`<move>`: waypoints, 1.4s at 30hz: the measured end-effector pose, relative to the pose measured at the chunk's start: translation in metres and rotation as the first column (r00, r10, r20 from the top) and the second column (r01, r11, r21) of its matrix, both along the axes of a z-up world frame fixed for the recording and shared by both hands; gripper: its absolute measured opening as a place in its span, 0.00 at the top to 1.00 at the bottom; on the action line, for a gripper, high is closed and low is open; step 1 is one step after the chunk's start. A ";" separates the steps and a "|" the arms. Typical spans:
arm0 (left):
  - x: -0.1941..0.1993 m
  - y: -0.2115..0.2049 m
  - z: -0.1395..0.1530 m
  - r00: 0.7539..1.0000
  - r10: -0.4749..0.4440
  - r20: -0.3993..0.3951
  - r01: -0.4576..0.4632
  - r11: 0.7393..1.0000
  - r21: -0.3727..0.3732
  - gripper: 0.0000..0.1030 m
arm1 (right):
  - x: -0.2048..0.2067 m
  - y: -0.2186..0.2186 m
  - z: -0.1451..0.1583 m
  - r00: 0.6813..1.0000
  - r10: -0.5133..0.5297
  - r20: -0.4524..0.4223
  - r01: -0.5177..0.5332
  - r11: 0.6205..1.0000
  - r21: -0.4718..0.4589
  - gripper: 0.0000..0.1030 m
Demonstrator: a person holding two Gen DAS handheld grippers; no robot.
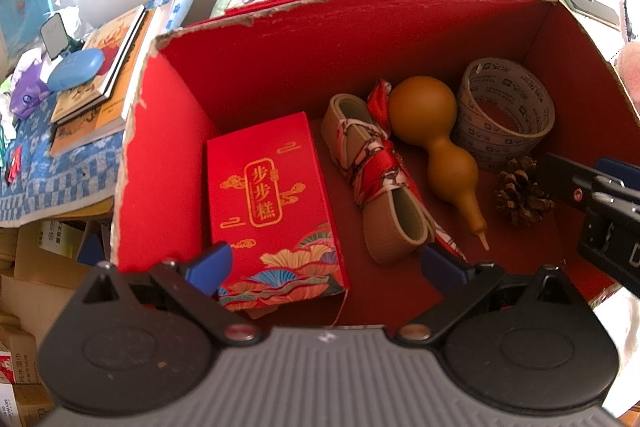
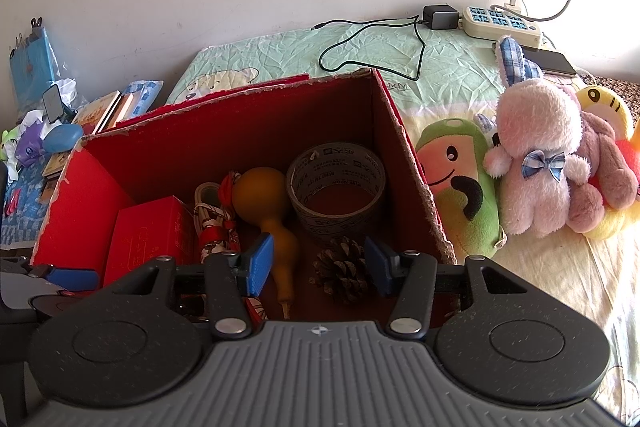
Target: Organize objects
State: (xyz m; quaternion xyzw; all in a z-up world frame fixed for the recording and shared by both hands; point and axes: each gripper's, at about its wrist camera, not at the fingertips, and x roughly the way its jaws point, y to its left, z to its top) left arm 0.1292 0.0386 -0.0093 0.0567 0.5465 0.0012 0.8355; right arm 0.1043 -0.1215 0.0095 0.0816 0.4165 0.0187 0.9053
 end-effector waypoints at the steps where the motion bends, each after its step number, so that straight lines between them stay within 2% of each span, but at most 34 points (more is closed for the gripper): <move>1: 0.000 0.000 0.000 1.000 0.000 0.000 0.000 1.000 0.000 0.02 | 0.000 0.000 0.000 1.000 0.001 0.000 -0.001 1.000 -0.001 0.48; 32: 0.001 0.001 0.004 1.000 0.009 0.002 -0.009 1.000 0.004 0.02 | 0.003 0.000 0.000 1.000 0.000 -0.011 0.000 1.000 -0.014 0.48; 42: -0.004 0.007 0.023 0.997 0.021 0.079 -0.025 0.998 0.056 0.02 | 0.002 0.001 0.005 1.000 -0.006 0.001 0.006 1.000 -0.028 0.48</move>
